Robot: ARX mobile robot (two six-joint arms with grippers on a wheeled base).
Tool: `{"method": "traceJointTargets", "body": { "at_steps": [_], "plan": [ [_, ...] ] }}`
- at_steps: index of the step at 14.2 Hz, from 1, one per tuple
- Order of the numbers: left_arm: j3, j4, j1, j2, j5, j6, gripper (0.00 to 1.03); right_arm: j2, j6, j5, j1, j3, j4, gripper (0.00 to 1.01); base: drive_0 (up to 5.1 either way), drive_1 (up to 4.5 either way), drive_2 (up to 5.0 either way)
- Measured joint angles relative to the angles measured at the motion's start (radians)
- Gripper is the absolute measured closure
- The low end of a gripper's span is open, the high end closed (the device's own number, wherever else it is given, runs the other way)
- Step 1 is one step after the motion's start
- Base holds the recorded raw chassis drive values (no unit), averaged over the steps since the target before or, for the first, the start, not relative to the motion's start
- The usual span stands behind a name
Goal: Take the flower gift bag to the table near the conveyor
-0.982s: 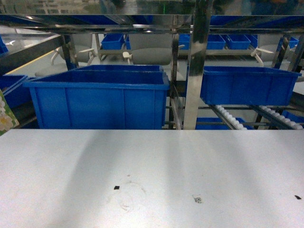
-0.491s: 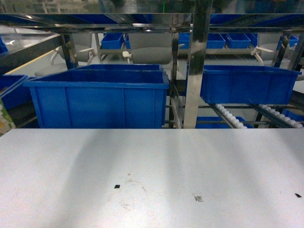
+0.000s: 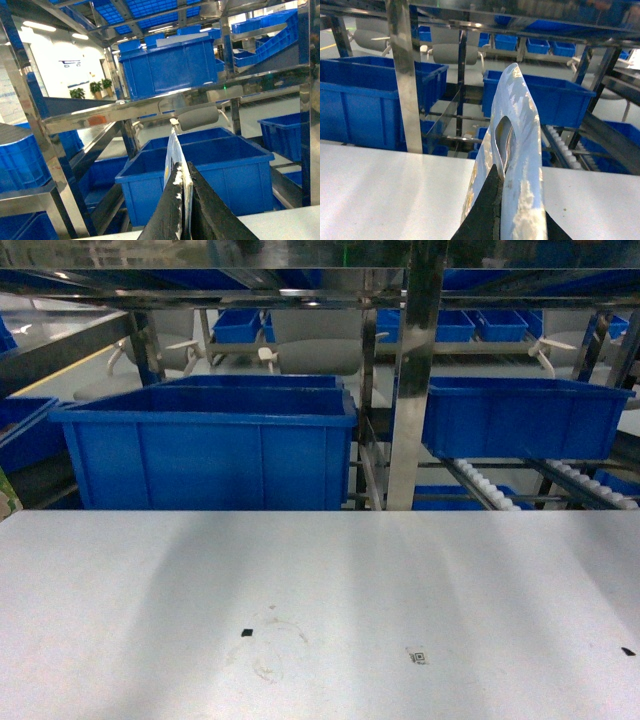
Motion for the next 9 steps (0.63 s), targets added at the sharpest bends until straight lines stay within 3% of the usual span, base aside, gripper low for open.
{"method": "traceJointTargets", "body": {
  "at_steps": [1, 4, 9],
  "plan": [
    [0.0, 0.0, 0.0, 0.0, 0.0, 0.0, 1.01, 0.08, 0.014, -0.025, -0.001, 0.029, 0.024, 0.99, 0.0, 0.0, 0.0],
    [0.0, 0.0, 0.0, 0.0, 0.0, 0.0, 1.01, 0.302, 0.044, -0.037, -0.019, 0.117, 0.064, 0.99, 0.0, 0.0, 0.0],
    [0.0, 0.0, 0.0, 0.0, 0.0, 0.0, 1.01, 0.503, 0.056, -0.076, -0.039, 0.217, 0.055, 0.99, 0.0, 0.0, 0.0]
  ]
}}
